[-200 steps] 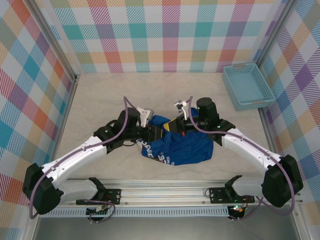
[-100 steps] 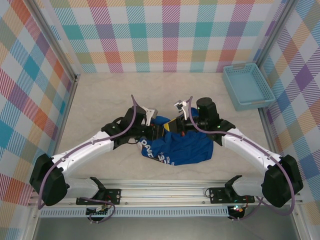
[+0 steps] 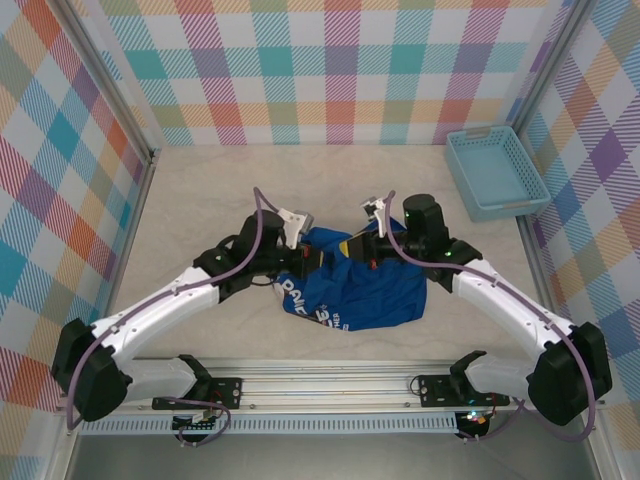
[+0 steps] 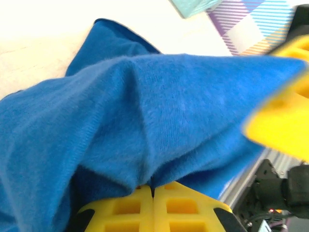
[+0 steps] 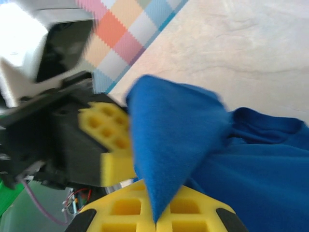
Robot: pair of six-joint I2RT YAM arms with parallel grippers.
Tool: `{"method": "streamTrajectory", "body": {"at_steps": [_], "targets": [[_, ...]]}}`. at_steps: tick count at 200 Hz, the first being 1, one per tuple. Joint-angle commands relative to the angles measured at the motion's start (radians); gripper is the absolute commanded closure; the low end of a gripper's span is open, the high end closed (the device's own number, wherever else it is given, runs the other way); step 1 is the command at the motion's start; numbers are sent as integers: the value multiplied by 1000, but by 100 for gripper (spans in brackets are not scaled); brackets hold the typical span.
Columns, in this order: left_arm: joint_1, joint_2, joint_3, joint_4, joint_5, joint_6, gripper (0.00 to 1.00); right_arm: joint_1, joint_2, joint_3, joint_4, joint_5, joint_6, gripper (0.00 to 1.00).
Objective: Fold the inside-out t-shirt
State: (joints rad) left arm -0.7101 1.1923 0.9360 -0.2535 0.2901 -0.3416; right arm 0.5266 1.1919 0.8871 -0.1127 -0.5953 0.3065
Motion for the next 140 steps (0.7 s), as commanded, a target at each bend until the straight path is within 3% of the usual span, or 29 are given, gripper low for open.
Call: {"method": "streamTrajectory", "body": {"at_steps": [1, 35, 61, 82, 110, 140], "targets": [[33, -87, -45, 43, 109, 36, 100, -24, -17, 40, -61, 58, 1, 100], [66, -176, -112, 129, 243, 18, 100, -30, 24, 85, -158, 146, -12, 99], [67, -197, -155, 249, 329, -47, 100, -6, 57, 117, -202, 141, -55, 73], [67, -179, -146, 246, 316, -70, 100, 40, 44, 160, -294, 221, -147, 61], [69, -162, -124, 189, 261, -58, 100, 54, -44, 125, -308, 291, -201, 58], [72, -169, -133, 177, 246, -38, 100, 94, -108, 81, -297, 241, -244, 61]]}}
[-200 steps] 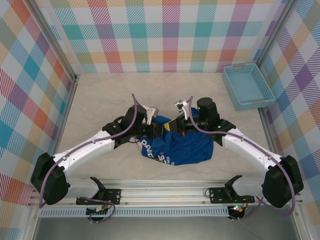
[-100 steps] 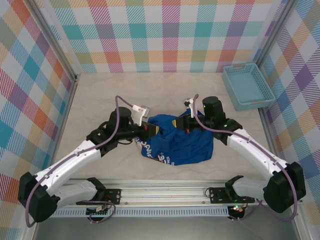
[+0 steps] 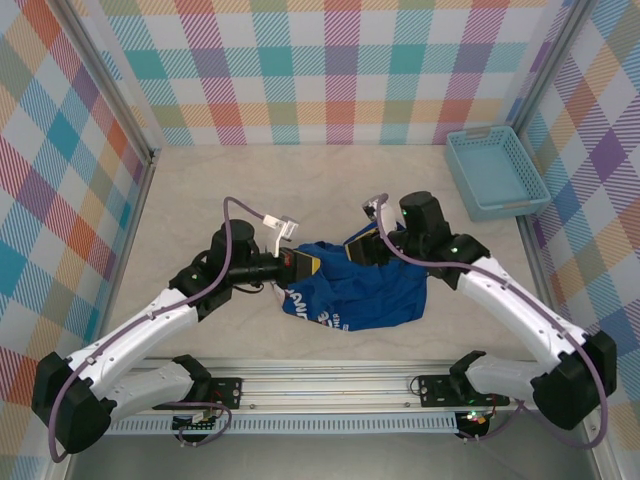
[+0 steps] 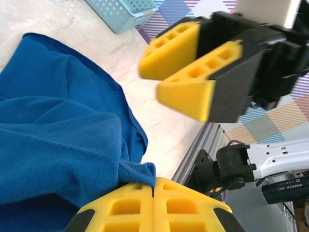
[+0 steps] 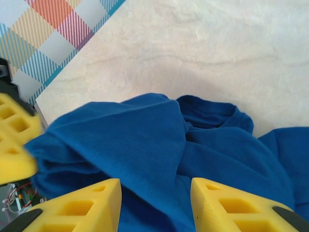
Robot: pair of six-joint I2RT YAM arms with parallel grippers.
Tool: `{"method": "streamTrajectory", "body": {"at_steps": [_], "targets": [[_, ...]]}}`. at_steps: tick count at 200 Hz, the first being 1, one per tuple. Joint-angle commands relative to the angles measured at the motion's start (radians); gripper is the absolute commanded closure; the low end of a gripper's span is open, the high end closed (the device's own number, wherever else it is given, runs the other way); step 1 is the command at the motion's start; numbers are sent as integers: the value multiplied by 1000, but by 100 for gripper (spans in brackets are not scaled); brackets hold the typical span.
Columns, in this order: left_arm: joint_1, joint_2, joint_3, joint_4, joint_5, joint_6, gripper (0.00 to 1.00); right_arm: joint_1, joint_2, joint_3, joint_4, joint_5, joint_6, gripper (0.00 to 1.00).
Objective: Fold the inside-out t-shirt
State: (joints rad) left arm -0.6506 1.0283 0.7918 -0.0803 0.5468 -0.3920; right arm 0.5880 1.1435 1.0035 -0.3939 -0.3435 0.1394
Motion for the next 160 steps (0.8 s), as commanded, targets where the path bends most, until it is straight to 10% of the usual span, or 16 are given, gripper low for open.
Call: {"method": "streamTrajectory", "body": {"at_steps": [1, 47, 160], "targets": [[12, -5, 10, 6, -9, 12, 100, 36, -61, -36, -14, -13, -79, 61], [20, -31, -15, 51, -4, -11, 100, 139, -10, -93, 40, -11, -15, 70], [22, -45, -6, 28, -29, -2, 100, 244, 284, -2, 63, 218, 179, 48]]}}
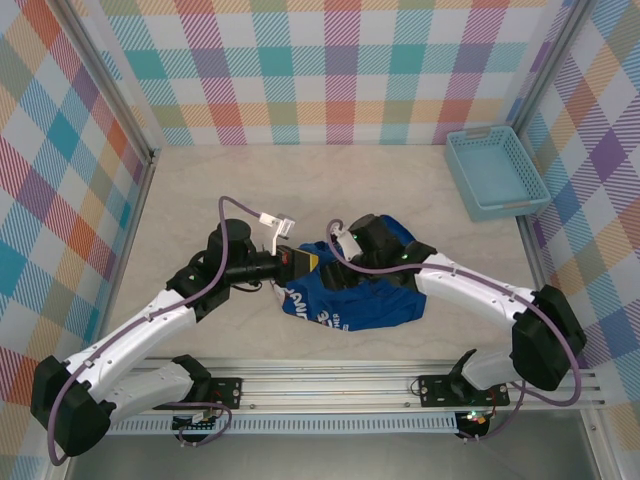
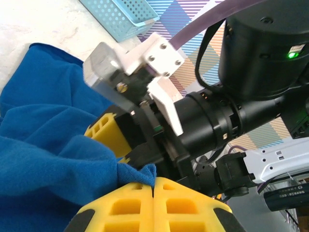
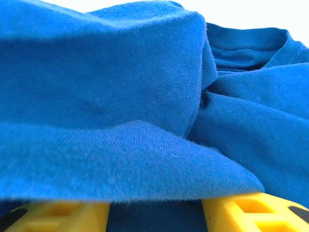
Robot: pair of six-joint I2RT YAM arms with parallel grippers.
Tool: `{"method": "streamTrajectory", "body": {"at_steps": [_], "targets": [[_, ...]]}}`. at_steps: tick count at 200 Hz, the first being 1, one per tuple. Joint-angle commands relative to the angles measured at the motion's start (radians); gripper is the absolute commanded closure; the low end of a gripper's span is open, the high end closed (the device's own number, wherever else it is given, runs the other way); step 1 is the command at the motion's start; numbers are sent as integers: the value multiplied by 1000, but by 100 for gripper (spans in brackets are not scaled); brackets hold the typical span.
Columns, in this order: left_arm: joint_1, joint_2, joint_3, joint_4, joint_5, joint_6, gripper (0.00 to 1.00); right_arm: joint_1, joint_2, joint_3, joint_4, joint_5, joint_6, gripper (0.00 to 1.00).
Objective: Fold the inside-out t-shirt
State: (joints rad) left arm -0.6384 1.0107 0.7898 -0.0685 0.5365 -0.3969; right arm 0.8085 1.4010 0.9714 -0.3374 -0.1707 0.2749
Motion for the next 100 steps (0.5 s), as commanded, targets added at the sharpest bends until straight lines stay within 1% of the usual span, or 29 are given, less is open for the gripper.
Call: {"method": "streamTrajectory", "body": {"at_steps": [1, 12, 17, 37, 45, 54, 62, 86, 100], "targets": [[9, -26, -4, 16, -20, 3, 100, 25, 28, 30, 9, 45, 44, 48], [11, -32, -6, 10, -41, 3, 100, 35, 46, 32, 29, 43, 53, 54], [11, -35, -9, 10, -49, 2, 100, 37, 56, 33, 36, 45, 58, 59], [17, -62, -16, -10, -109, -3, 100, 37, 61, 39, 44, 79, 65, 92], [22, -76, -20, -27, -141, -6, 100, 34, 38, 34, 44, 105, 57, 100], [35, -95, -27, -47, -178, -13, 100, 27, -5, 23, 52, 123, 45, 100], [50, -112, -38, -57, -195, -22, 100, 9, -54, 0, 76, 110, 42, 100], [85, -155, -80, -50, -195, -42, 100, -87, -220, -98, 228, -73, 82, 100], [99, -166, -99, -50, -187, -46, 100, -127, -287, -136, 304, -175, 111, 100]]}}
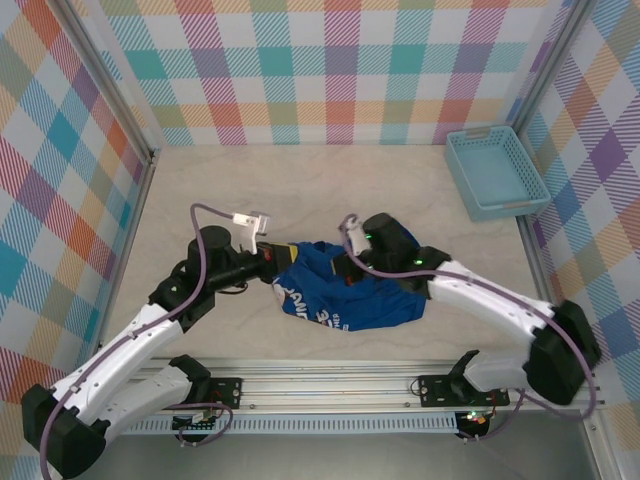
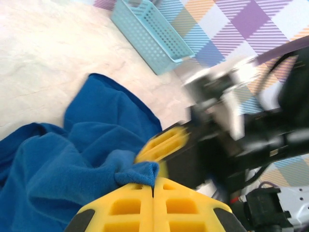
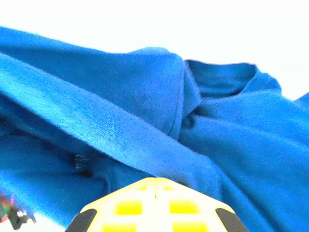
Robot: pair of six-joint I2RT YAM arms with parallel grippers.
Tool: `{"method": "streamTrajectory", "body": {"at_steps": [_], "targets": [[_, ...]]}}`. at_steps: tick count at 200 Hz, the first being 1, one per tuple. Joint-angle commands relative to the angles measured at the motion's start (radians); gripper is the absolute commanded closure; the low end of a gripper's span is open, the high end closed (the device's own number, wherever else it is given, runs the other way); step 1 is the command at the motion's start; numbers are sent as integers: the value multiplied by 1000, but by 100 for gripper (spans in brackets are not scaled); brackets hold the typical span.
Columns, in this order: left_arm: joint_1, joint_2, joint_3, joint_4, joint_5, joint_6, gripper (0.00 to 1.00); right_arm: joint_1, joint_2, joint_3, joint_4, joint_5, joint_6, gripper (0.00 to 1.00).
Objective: Fold the inside-out t-shirt
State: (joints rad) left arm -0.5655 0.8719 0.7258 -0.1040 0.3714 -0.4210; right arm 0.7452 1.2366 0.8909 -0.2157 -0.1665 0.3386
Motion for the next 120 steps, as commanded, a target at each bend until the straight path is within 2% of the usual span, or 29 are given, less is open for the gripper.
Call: {"method": "streamTrajectory", "body": {"at_steps": [1, 32, 46, 56, 73, 94, 120], "targets": [[27, -28, -36, -15, -22, -22, 100, -65, -125, -55, 193, -187, 50, 100], [46, -46, -59, -30, -33, -30, 100, -119, -190, -84, 300, -332, 107, 100], [50, -56, -69, -12, -9, -33, 100, -117, -180, -63, 252, -323, 67, 100], [50, -59, -72, 4, 12, -35, 100, -92, -142, -36, 178, -269, 25, 100], [50, -56, -72, 28, 47, -38, 100, -11, -68, -2, 89, -135, -69, 70], [50, -54, -63, 30, 60, -35, 100, 29, 4, 20, 70, 0, -121, 44], [50, -50, -56, 33, 74, -35, 100, 37, 97, 39, 88, 86, -199, 24]]}}
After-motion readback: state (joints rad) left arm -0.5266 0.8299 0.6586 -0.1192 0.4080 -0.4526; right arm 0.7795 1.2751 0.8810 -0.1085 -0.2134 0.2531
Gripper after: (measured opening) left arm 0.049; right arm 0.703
